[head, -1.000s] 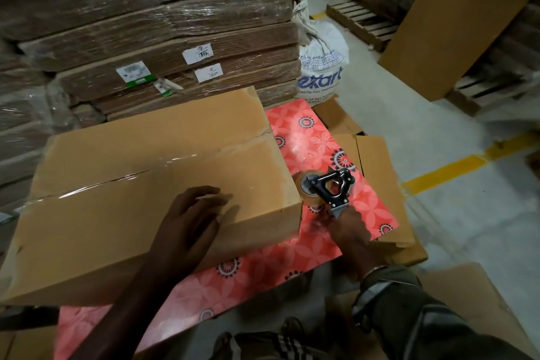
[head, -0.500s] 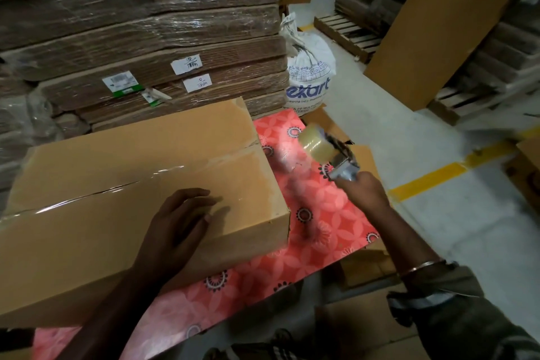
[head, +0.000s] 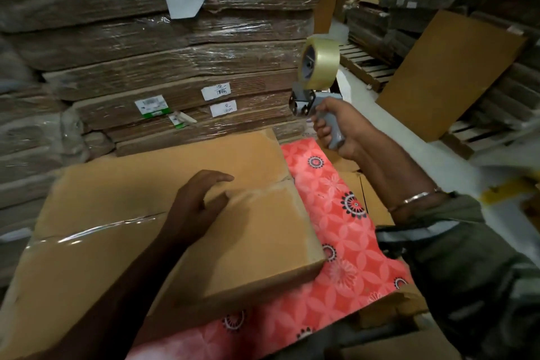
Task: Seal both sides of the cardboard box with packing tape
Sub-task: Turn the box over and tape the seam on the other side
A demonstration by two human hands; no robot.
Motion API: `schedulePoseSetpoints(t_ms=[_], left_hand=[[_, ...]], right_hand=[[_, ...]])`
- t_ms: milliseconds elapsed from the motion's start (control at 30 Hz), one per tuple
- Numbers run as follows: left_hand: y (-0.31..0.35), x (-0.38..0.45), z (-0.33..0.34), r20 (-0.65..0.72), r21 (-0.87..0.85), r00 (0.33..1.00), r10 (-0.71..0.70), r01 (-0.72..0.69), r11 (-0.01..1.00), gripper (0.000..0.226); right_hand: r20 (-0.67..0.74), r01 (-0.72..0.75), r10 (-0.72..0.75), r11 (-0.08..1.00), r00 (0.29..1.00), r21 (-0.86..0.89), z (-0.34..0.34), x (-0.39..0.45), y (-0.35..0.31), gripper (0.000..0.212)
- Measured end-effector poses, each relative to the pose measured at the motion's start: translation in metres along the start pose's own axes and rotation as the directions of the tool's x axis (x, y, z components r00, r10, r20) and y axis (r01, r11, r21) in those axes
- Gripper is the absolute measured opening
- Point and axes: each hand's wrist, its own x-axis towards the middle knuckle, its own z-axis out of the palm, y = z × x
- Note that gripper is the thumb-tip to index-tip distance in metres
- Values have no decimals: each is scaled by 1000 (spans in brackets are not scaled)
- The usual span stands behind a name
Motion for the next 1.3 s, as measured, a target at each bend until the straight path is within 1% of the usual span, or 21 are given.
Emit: schedulePoseSetpoints(t_ms=[100,200,300,500,567,667,800,933,1000,1100,1200,1300], left_hand=[[-18,24,-5,17,-7,1000,-22,23,1000,26],[-36,46,-9,25,-31,999,-24,24,999,25],[-54,65,-11,26,-55,997,-74,76,996,25],[-85,105,-3,37,-97,986,-161,164,982,29],[-92,122,4,40,-109,981,-190,194,975,32],[-100,149,16,39,-111,970,-239,242,964,30],[-113,180,34,94,-74,943,-319,326,942,39],[-117,203,50,202,-38,907,-370,385,922,42],[-115,214,56,302,-18,881,-364,387,922,46],[-113,227,63,480,29,800,-360,396,918,54],[-114,237,65,589,69,743,-318,346,936,67],[-112,243,64,672,39,691,-265,325,945,55]], right_hand=[[10,-34,34,999,999,11,19,34,-5,23],[24,-36,35,998,999,43,32,63,-8,22],[16,-31,30,998,999,50,41,86,-9,20],[104,-58,46,992,994,111,48,119,-1,23],[122,-63,49,992,991,109,47,127,8,21],[111,-45,35,995,993,85,47,137,18,16],[73,-22,20,999,997,26,48,138,24,14],[13,-34,35,999,999,-5,49,129,34,11],[-9,-59,59,998,998,5,50,123,39,16],[-4,-70,71,997,998,23,52,116,47,19],[0,-52,52,999,999,-14,53,112,51,17],[-16,-46,46,999,999,-20,54,109,53,16]])
